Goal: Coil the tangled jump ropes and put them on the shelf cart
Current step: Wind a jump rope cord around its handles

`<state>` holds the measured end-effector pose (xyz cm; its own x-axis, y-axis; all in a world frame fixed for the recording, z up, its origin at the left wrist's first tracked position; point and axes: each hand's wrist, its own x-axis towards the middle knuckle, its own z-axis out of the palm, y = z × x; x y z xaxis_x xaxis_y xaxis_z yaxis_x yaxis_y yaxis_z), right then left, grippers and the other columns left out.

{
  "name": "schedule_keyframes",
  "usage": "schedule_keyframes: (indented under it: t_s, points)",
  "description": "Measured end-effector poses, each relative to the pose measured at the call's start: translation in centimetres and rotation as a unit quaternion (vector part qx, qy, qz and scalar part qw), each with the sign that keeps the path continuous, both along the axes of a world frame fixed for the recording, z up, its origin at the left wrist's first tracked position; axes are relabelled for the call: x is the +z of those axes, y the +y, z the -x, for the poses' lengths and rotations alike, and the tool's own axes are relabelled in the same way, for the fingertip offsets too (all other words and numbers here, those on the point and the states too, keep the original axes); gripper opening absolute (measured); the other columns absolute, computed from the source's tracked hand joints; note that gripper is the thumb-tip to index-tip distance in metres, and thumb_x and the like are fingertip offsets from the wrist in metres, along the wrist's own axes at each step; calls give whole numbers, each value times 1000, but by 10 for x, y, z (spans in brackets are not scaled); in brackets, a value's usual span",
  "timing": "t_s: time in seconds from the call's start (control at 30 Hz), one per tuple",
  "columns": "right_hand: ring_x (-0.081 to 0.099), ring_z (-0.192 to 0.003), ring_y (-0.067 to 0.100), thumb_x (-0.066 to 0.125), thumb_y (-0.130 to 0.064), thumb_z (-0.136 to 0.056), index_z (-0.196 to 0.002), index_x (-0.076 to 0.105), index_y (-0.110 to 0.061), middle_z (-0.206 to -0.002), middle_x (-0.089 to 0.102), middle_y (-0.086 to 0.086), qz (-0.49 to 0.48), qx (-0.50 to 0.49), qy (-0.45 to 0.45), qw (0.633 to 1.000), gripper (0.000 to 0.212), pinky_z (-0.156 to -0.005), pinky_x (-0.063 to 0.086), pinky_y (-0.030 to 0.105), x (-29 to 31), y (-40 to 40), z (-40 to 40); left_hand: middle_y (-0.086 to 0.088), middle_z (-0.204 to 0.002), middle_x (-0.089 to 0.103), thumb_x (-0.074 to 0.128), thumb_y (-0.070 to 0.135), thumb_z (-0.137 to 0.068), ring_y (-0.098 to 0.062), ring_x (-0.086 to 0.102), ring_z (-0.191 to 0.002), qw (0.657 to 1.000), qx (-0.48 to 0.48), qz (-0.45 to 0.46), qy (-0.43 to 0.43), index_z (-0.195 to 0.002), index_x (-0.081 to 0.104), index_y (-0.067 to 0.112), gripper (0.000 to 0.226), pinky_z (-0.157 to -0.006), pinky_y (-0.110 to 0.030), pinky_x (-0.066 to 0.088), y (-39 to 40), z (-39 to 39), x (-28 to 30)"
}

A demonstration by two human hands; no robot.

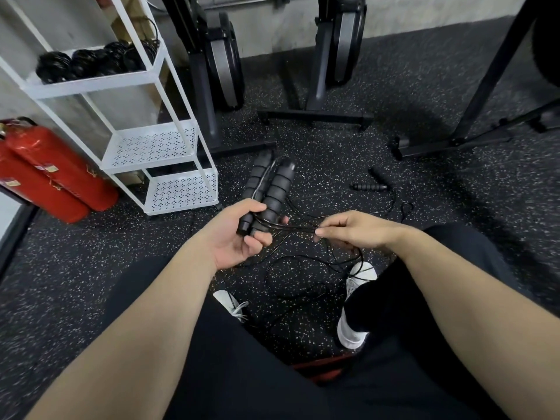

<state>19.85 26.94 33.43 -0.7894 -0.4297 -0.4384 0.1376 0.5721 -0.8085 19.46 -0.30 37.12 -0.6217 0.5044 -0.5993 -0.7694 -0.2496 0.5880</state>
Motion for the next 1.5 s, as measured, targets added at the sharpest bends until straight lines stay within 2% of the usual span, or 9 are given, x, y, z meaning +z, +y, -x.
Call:
schedule_keyframes:
  t_s: [0.1,0.2,0.3,0.43,0.63,1.03,1.17,1.27,1.5]
  points:
    - [43,-49,9,62,-79,-76,-84,74,-26,-53,43,-8,-106,-67,2,992,54,-64,39,26,3,-2,0,-13,-123,71,63,20,-85,-13,51,-52,991,-83,62,79,-134,57,10,50,-40,-19,47,8,-7,3]
    - [57,-71,6,70,-76,-71,-104,74,-22,-63,58,-17,-116,-126,12,985,63,-76,44,24,1,-4,2,-18,-116,68,69,17,-83,-18,62,-58,975,-147,128,107,-131,57,7,51,-54,-29,58,14,-13,2]
    - [47,-59,12,77,-42,-86,-75,65,-21,-56,54,-10,-111,-149,21,982,27,-59,35,26,-1,-5,7,-16,-135,66,62,13,-96,-20,65,-65,951,-239,148,131,-143,46,17,50,-63,-34,61,20,-16,1]
    - [43,-63,9,53,9,-96,-67,57,-19,-66,50,-3,-135,-128,34,982,40,-60,39,19,-5,-5,11,-11,-129,71,56,2,-101,-23,64,-66,908,-338,190,155,-149,27,29,62,-68,-39,62,31,-19,-4]
    - [39,-48,12,93,-51,-62,-66,67,-21,-54,50,-4,-101,-122,7,987,39,-50,32,27,-5,-11,7,-17,-122,60,66,4,-93,-21,69,-61,843,-391,328,171,-153,14,31,84,-60,-35,62,51,-28,-20]
    - [47,-56,11,74,-62,-80,-60,57,-16,-54,53,-5,-163,-45,224,960,53,-56,37,30,-2,-49,-15,-2,-78,61,73,25,-87,-19,61,-67,714,-406,524,226,-101,54,13,27,-65,-34,57,64,-24,-51]
    - [50,-57,9,63,-64,-88,-61,56,-18,-56,56,-4,-194,13,279,940,54,-55,35,30,4,-58,-19,-5,-67,62,70,17,-86,-18,58,-57,790,-307,495,192,-96,67,10,13,-53,-29,54,62,-23,-58]
    - [52,-58,9,56,-60,-95,-68,62,-20,-59,59,-6,-183,32,254,949,49,-57,42,29,7,-56,-19,-12,-74,65,67,9,-88,-24,63,-65,851,-217,448,167,-99,69,6,12,-71,-39,61,57,-21,-59]
    - [53,-68,9,45,-36,-108,-113,63,-22,-77,59,-10,-108,3,119,987,24,-58,38,23,-3,-53,-13,-17,-95,73,76,17,-91,-24,68,-70,905,-51,396,151,-112,67,16,24,-73,-46,64,38,-12,-69]
